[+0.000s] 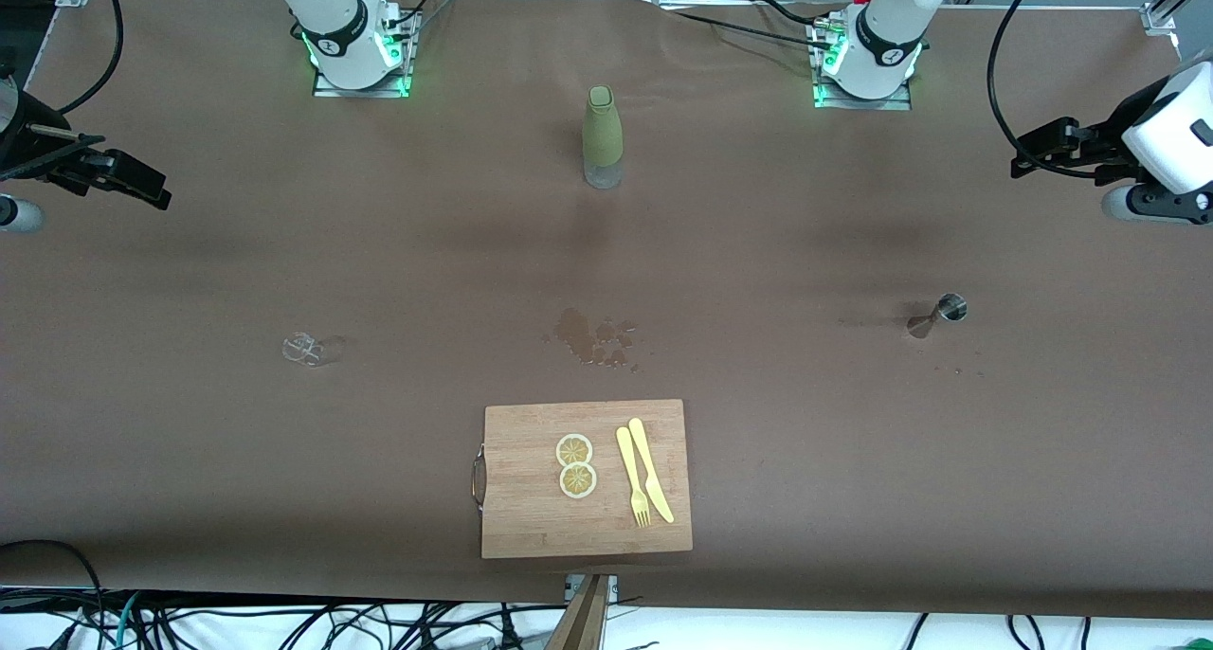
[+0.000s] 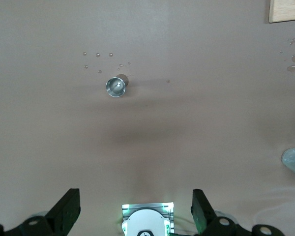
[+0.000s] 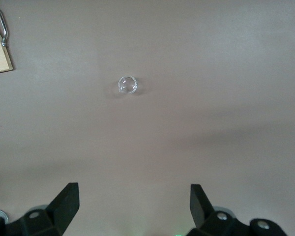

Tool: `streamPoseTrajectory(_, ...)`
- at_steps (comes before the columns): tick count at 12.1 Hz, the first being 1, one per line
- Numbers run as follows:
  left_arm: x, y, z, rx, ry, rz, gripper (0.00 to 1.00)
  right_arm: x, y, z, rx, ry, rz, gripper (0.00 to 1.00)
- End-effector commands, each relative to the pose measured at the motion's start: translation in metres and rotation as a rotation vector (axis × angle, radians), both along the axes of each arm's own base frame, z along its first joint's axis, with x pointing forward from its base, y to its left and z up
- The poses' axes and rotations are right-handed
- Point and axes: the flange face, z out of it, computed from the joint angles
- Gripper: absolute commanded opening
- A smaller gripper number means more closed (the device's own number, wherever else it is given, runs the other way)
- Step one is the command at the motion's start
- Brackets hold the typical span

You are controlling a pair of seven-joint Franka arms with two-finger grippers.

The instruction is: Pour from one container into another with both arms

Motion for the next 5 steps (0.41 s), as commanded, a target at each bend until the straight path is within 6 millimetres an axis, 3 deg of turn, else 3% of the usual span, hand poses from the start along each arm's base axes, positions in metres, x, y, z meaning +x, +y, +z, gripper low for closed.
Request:
streamPoseTrajectory(1, -0.0087, 0.0026, 0.0166, 0.042, -0.013, 0.002, 1.00, 0.0001, 0.0010, 0.0041, 0.014, -0.011, -0.001, 1.00)
streamPoseTrajectory(5, -0.0085, 0.0096, 0.0185, 0.038, -0.020, 0.010, 1.00, 0.0011, 0.0019, 0.0041, 0.014, -0.018, 0.001, 1.00)
